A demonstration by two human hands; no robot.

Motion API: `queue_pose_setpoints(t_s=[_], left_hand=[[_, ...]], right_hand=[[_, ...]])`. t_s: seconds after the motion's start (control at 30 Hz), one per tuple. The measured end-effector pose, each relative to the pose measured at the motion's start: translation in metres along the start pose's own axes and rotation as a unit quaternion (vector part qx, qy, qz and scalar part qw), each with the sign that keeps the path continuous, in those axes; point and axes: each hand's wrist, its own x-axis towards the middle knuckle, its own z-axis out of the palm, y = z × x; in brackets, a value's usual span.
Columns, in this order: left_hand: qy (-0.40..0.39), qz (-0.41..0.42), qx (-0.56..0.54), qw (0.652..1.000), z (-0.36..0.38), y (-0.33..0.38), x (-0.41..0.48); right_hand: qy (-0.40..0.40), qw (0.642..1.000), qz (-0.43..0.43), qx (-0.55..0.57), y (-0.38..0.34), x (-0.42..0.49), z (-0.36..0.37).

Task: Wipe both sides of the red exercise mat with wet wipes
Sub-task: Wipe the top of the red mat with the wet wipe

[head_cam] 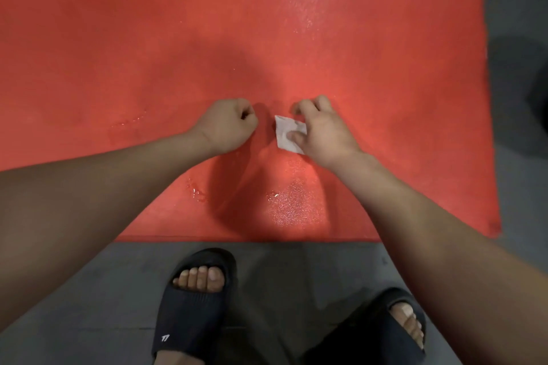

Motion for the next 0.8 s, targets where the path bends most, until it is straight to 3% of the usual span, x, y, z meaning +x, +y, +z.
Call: queue_pose_setpoints(t_s=[0.13, 0.23, 0.43, 0.7, 0.8], left_hand=[[0.001, 0.0, 0.006, 1.0, 0.001, -0.002, -0.001], [0.005, 0.004, 0.01, 1.0, 0.002, -0.001, 0.0], [0.008, 0.013, 0.006, 1.0, 0.001, 0.002, 0.004], [0.011, 0.005, 0.01, 1.0, -0.003, 0.001, 0.007], [0.015, 0.004, 0.005, 1.0, -0.006, 0.001, 0.009]], right_hand=[[0.037, 0.997, -0.022, -0.065, 0.0, -0.01, 0.009], [0.011, 0.996, -0.065, -0.06, 0.002, -0.016, 0.011], [0.123, 0.989, 0.084, -0.022, 0.021, -0.01, -0.013], [0.125, 0.99, 0.003, -0.073, 0.02, -0.029, 0.001], [0.113, 0.992, -0.022, -0.043, 0.024, -0.027, 0.0]])
